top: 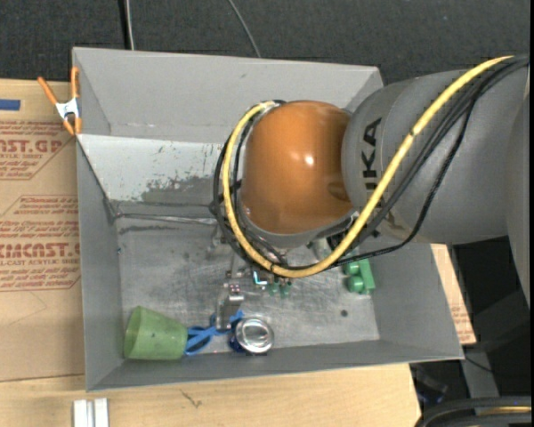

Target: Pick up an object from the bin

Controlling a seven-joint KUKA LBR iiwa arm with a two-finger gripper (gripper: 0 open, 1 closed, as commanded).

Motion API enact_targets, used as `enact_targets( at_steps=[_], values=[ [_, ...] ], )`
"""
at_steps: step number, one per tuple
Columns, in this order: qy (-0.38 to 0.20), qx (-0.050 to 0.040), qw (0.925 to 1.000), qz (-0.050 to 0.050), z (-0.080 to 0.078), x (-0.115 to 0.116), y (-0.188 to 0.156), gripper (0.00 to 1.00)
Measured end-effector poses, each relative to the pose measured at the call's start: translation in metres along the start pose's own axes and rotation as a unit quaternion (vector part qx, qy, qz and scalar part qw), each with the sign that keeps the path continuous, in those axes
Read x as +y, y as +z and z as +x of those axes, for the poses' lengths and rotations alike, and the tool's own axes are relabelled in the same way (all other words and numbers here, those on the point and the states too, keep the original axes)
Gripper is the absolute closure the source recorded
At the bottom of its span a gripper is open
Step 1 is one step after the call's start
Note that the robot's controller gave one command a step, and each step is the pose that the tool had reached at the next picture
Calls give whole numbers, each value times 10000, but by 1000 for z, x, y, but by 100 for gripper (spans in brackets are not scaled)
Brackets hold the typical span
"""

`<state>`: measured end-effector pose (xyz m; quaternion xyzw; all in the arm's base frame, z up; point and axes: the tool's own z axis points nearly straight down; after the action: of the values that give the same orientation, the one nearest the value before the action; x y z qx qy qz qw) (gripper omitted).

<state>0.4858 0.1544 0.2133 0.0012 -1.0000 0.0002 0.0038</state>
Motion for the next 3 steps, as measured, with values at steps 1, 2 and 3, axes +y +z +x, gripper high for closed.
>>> enact_targets(
  at_steps=[1,2,3],
  values=[
    [-1474,-56,9891,-2,-48,-51,134,0],
    [-893,-80,9960,14,-63,4,137,0],
    [-201,-54,9998,-15,-96,17,138,0]
  ],
)
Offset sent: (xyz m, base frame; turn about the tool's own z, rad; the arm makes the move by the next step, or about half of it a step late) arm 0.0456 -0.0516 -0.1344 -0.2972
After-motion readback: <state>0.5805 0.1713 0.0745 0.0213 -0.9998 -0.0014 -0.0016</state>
